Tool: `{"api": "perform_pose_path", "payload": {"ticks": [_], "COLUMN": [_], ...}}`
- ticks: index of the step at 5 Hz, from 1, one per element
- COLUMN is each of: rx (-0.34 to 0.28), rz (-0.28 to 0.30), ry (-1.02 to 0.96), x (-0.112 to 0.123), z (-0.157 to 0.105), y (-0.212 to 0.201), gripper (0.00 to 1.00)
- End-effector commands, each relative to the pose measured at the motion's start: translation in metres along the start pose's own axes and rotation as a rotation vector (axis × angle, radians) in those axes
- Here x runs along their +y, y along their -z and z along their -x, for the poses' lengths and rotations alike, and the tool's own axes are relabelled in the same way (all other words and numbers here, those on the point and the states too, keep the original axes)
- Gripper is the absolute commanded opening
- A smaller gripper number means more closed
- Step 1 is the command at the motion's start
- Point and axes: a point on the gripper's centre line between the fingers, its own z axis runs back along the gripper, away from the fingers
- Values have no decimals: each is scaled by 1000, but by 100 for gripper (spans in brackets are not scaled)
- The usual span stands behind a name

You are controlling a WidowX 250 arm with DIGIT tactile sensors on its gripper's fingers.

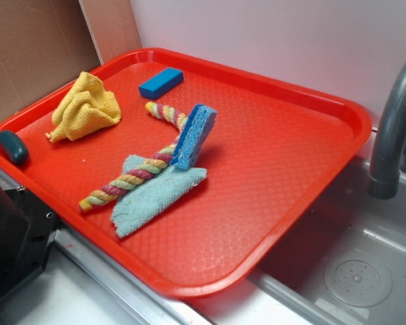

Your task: Grab the blue sponge.

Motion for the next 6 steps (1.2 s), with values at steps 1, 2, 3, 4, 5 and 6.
{"api": "perform_pose_path", "payload": {"ticks": [1, 2, 3, 4, 5, 6], "rx": [0, -15, -161, -214, -218, -176], "rz": [0, -78, -100, -71, -44, -36], "ry": [0, -32, -64, -31, 28, 56], "x": [0, -9, -24, -29, -32, -33], "z": [0, -26, -63, -80, -99, -106], "y": [0, 41, 75, 107, 138, 160], "gripper": [100, 100, 100, 100, 100, 100]}}
